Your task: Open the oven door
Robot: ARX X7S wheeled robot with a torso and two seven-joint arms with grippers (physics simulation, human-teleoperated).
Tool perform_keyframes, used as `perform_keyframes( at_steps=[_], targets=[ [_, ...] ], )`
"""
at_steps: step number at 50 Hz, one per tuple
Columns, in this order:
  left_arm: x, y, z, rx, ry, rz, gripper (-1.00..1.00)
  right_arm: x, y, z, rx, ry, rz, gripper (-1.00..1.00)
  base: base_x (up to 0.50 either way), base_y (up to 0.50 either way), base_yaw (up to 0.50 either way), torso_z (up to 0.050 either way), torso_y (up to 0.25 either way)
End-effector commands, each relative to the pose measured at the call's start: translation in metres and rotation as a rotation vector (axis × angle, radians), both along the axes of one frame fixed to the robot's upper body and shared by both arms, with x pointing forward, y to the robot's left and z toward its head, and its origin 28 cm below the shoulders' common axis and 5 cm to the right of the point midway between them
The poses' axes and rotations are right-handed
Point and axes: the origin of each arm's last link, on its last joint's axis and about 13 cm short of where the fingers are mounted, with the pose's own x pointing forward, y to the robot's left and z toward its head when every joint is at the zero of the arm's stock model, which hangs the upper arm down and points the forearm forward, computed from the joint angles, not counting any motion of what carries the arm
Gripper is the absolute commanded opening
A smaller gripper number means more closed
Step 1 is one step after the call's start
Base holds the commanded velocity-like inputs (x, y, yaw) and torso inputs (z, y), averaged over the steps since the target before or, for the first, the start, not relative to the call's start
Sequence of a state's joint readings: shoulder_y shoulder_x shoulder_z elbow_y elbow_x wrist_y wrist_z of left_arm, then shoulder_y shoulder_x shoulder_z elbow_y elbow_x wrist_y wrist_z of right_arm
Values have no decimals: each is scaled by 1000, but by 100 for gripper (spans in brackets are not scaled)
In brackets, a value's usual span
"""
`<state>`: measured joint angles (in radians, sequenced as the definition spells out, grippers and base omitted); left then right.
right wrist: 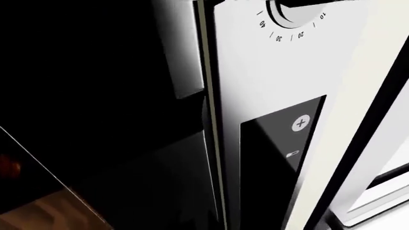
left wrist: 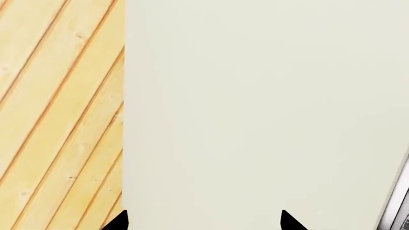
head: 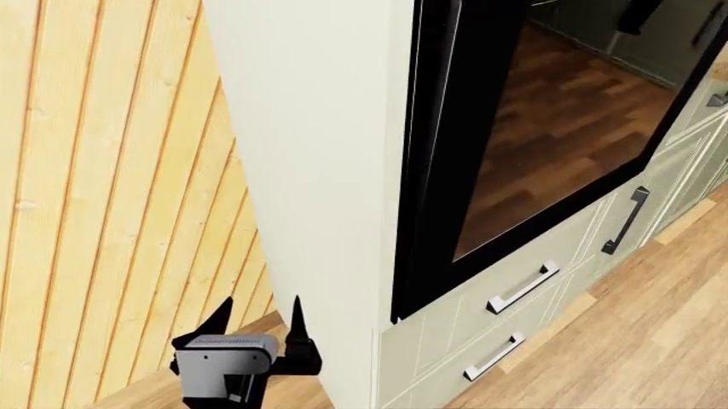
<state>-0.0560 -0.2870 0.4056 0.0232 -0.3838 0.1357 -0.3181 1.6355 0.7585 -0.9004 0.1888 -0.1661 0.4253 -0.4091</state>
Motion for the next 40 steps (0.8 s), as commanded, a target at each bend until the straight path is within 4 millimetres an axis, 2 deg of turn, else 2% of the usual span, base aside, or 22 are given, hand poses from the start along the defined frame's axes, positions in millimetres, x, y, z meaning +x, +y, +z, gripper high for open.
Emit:
perform_keyframes(
  at_steps=[1,12,25,40],
  targets=[
    [-1,-1,1,-5,-3,-11,100,-33,6,18,0,-200,26,-100,0,0,3,0,0],
    [-2,-1,1,-3,-1,-22,100,-57,-2,6,47,-276,48,-100,0,0,2,0,6],
    [-3,-1,2,-3,-3,-36,100,-81,-1,-5,93,-357,84,-100,1,1,3,1,5],
    [-6,-2,2,-8,-1,-53,100,-108,-10,-47,186,-457,72,-100,0,3,2,1,5]
  ],
)
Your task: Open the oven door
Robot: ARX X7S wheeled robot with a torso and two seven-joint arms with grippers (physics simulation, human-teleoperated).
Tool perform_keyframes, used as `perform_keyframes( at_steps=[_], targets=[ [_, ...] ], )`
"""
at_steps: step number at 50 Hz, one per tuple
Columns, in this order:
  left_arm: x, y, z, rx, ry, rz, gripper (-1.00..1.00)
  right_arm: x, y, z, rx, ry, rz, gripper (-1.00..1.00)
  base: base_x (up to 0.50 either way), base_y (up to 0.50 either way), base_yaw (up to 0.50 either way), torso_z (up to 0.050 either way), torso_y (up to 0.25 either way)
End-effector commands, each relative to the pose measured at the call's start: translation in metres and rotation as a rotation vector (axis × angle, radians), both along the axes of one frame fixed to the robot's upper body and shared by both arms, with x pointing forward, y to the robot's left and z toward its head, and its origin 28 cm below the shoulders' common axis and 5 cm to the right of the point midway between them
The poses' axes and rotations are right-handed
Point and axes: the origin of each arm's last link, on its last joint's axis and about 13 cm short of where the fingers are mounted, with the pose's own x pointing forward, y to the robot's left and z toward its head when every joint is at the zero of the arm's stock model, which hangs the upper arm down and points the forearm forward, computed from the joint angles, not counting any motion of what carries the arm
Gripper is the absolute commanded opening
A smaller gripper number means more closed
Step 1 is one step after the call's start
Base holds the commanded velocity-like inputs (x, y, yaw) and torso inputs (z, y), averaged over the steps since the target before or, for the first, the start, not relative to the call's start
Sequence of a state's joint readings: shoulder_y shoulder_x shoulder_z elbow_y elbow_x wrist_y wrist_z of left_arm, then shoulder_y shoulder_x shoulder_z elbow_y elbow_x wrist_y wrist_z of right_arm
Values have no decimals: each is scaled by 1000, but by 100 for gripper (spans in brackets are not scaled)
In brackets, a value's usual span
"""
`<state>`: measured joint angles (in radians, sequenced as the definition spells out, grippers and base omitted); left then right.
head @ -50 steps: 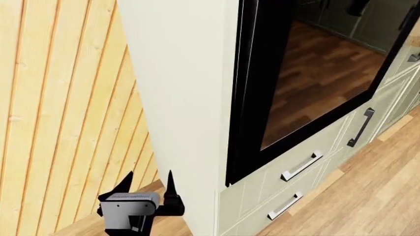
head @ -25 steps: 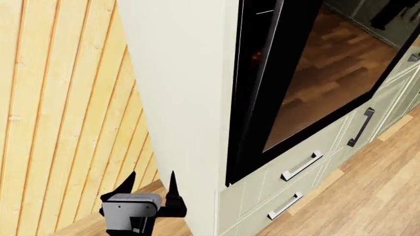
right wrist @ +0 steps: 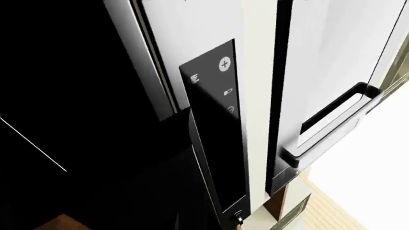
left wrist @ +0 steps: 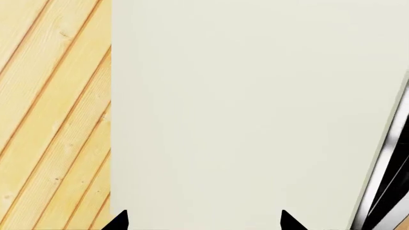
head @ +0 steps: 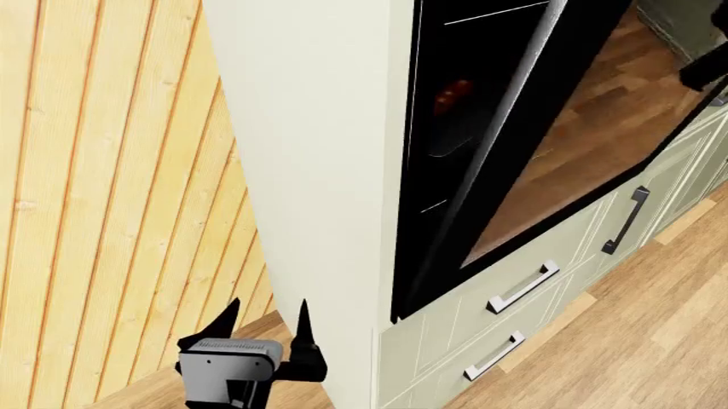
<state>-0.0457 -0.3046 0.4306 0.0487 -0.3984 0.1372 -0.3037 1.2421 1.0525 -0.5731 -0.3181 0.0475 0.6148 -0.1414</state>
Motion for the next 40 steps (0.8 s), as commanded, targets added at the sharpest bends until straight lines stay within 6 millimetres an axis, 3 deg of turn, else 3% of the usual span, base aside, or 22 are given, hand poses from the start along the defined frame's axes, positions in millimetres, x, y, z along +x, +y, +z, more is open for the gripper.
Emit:
perform_keyframes(
  at_steps=[1,11,40],
  targets=[
    [-2,0,0,-4,2,-9,100,-43,18,4,-17,-312,56,-100,2,3,3,0,12],
    [-2,-1,1,-11,1,-10,100,-65,18,-12,-3,-372,43,-100,0,0,1,1,4],
    [0,0,1,-3,-9,-27,100,-121,5,-93,145,-457,-49,-100,0,0,1,1,4]
  ],
)
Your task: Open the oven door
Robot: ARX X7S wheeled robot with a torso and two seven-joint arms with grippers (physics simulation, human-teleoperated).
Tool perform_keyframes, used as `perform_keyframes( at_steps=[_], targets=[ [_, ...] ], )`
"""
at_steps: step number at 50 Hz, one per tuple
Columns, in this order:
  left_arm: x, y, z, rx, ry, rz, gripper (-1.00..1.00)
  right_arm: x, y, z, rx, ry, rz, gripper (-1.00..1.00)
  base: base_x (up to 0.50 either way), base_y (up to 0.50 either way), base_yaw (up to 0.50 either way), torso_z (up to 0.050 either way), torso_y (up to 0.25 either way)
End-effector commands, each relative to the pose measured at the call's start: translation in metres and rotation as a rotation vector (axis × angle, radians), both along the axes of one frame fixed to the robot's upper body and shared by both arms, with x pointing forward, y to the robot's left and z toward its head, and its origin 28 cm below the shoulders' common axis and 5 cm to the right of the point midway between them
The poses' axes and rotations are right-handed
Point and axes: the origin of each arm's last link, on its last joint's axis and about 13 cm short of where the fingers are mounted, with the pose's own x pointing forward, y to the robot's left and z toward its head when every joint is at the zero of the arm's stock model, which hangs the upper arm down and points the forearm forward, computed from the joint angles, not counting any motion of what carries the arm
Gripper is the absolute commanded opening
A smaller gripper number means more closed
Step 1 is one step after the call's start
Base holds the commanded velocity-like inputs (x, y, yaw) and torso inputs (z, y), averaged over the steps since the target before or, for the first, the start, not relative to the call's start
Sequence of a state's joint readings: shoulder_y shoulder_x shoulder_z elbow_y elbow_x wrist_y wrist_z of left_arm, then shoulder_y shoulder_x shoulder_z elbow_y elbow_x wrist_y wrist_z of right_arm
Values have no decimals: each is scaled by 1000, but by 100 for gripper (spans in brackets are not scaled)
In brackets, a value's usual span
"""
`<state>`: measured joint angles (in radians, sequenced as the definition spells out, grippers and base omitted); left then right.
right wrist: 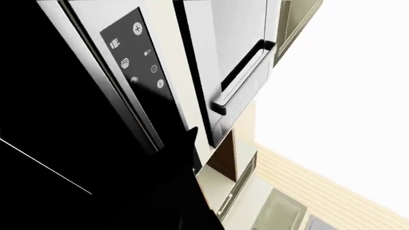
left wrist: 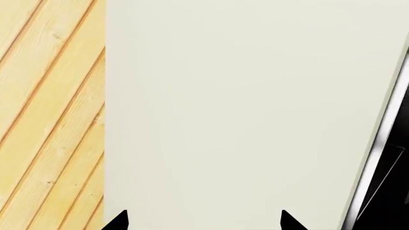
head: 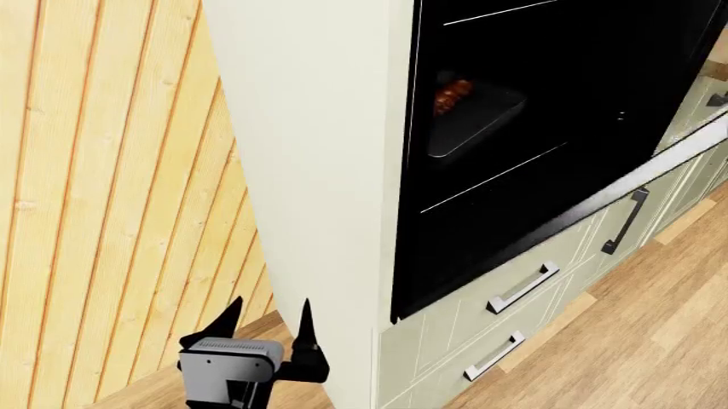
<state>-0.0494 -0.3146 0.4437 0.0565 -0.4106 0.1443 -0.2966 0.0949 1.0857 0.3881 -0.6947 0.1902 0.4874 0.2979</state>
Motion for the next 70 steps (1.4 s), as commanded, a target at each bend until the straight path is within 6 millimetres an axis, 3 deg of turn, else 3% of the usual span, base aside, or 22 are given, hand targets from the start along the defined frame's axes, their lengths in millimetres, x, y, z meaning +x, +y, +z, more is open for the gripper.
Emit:
perform_keyframes(
  at_steps=[1,13,33,70],
  targets=[
    [0,1,-1,4,0,-8,100,-46,19,-7,-87,-209,-3,-100,0,0,0,0,0],
    [-2,1,-1,4,4,-14,100,-57,18,-39,-40,-209,-31,-100,0,0,0,0,3],
    [-5,0,-1,-5,12,-19,100,-83,7,-115,36,-239,-166,-100,0,0,0,0,2],
    [-6,3,-2,-11,22,-11,100,-81,9,-251,198,-141,-280,-100,0,0,0,0,0]
  ],
)
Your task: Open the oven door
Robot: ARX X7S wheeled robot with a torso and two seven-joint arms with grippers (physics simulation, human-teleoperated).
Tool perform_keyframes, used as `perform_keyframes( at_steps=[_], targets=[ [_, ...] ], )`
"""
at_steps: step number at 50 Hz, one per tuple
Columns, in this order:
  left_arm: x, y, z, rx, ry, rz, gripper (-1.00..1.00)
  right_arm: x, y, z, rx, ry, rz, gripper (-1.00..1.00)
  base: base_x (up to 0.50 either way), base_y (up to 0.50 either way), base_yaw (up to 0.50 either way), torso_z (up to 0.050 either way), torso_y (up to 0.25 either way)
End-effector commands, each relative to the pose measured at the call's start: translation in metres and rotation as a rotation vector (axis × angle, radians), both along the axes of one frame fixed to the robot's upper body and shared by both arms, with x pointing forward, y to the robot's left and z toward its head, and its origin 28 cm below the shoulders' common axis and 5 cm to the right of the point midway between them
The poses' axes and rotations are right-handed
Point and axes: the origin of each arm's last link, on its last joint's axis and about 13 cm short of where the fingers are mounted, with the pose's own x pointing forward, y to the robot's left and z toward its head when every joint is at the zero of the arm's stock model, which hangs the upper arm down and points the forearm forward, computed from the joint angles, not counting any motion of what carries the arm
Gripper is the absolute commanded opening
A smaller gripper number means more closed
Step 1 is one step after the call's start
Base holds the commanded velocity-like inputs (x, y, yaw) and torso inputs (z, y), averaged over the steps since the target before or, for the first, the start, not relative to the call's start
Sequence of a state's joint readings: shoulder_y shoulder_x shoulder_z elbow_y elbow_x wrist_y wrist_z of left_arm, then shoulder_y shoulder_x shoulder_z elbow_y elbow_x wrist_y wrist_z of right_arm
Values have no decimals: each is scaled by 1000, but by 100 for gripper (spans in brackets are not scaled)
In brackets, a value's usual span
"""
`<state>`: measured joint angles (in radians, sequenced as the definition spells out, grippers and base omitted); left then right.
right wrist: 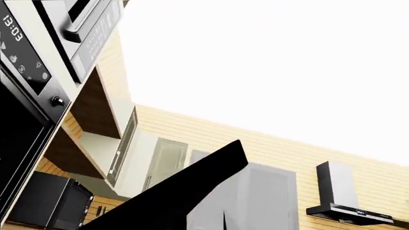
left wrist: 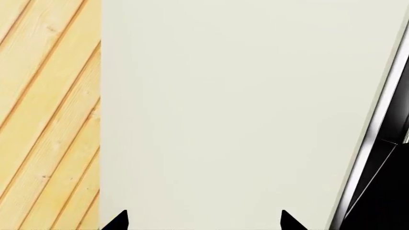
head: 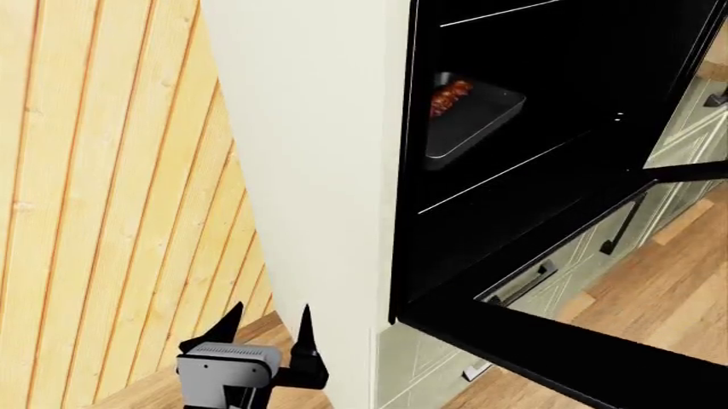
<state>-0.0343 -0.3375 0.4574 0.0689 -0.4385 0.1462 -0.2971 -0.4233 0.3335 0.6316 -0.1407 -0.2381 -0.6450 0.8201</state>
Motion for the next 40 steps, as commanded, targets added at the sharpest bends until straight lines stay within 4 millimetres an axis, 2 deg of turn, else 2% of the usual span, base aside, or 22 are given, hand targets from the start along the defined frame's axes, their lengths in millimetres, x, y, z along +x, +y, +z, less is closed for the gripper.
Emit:
perform_keyframes(
  at_steps=[1,16,40],
  targets=[
    [-1,0,0,-3,3,2,100,1,16,-53,-34,250,93,-100,0,0,0,0,-21],
    [0,1,1,-2,-3,0,100,-9,8,-93,19,270,26,-100,0,0,0,0,-3],
    [-1,4,-1,2,1,8,100,-19,17,-154,124,359,-29,-100,0,0,0,-1,-3]
  ],
)
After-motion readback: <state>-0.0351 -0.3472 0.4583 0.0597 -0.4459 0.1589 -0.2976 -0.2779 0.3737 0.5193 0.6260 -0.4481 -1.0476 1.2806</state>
